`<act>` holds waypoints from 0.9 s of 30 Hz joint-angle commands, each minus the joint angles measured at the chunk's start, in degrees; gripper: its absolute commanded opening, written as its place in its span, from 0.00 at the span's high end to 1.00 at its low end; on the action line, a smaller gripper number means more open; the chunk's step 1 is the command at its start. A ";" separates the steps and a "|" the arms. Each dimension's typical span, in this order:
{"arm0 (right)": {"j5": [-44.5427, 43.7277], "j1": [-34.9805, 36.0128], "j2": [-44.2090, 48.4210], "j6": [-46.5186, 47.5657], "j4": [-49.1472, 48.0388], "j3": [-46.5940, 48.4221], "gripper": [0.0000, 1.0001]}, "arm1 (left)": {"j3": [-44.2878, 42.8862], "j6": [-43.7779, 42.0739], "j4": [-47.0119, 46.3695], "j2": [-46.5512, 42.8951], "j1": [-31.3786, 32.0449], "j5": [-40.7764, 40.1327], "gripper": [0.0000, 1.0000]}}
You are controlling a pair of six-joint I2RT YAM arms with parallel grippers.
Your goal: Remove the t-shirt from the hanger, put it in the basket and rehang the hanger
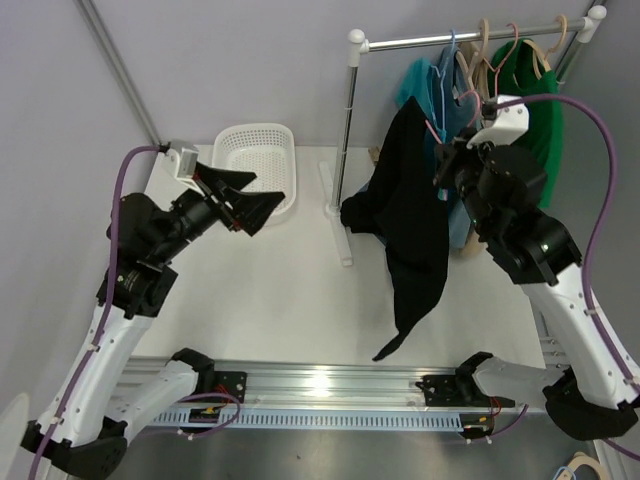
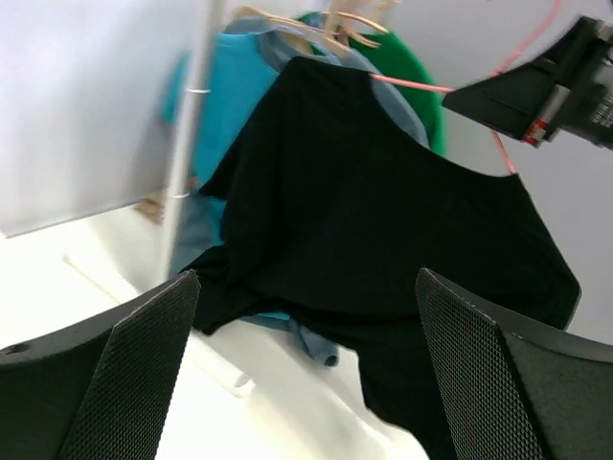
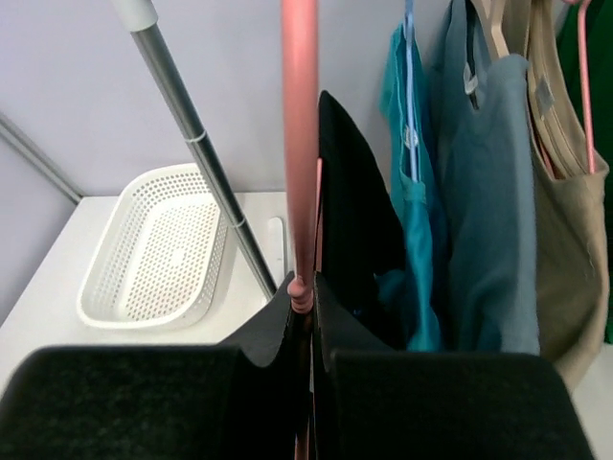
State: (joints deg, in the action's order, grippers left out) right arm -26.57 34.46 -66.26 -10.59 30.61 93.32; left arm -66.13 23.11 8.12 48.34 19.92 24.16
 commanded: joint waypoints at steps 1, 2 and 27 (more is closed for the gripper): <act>2.30 0.35 5.34 -1.89 -1.42 -2.43 1.00 | 0.38 -4.21 -1.71 -1.39 6.93 0.56 0.00; 3.53 0.35 5.96 -1.89 -1.52 -4.09 1.00 | 0.47 -6.57 -1.36 -1.84 8.97 -0.86 0.01; 39.21 0.35 15.01 10.23 -0.04 -11.76 1.00 | 18.40 -13.53 -6.80 -11.25 26.66 -11.68 0.01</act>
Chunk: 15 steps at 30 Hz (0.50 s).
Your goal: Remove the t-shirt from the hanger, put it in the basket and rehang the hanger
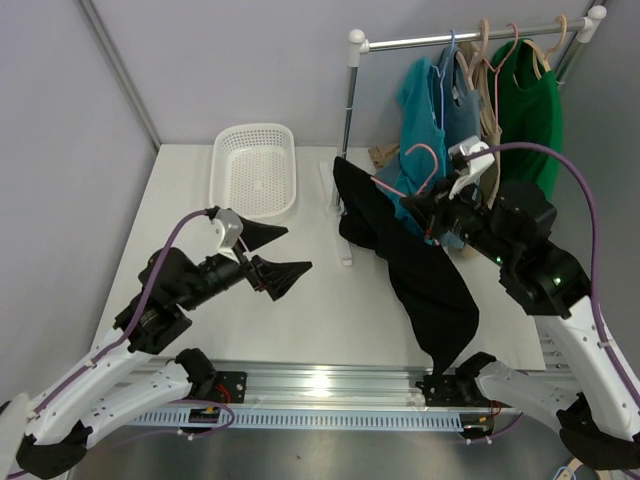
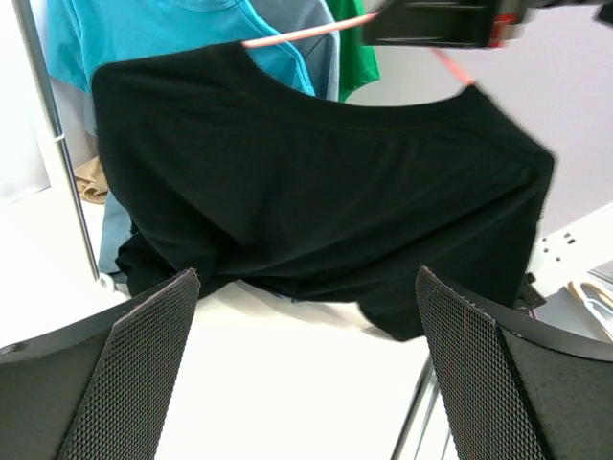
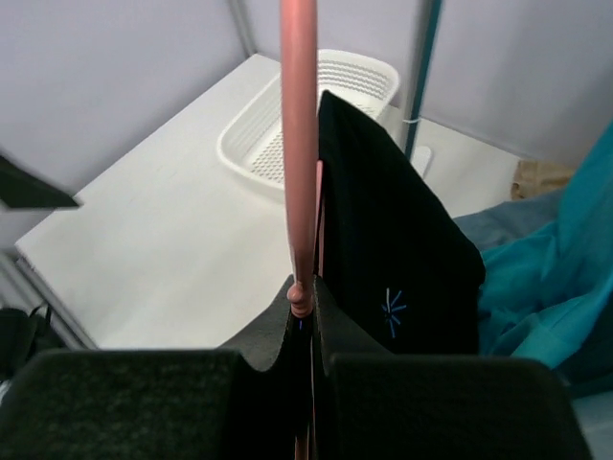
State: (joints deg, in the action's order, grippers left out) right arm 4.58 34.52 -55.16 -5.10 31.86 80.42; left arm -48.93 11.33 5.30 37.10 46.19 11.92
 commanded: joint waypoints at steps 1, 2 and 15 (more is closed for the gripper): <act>11.12 0.28 4.35 4.84 1.77 1.84 1.00 | 2.77 -1.84 -4.59 -0.19 0.39 0.82 0.00; 12.98 0.28 4.53 4.93 3.55 2.71 1.00 | 3.13 -1.84 -4.95 -0.71 0.39 1.00 0.00; 4.46 0.28 7.08 -5.67 2.82 4.32 1.00 | 5.51 -0.96 -9.78 -0.63 0.39 4.15 0.00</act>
State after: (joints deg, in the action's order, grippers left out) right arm 19.18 34.59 -48.60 -4.51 42.09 85.86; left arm -43.44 10.48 -1.26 36.38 46.22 13.15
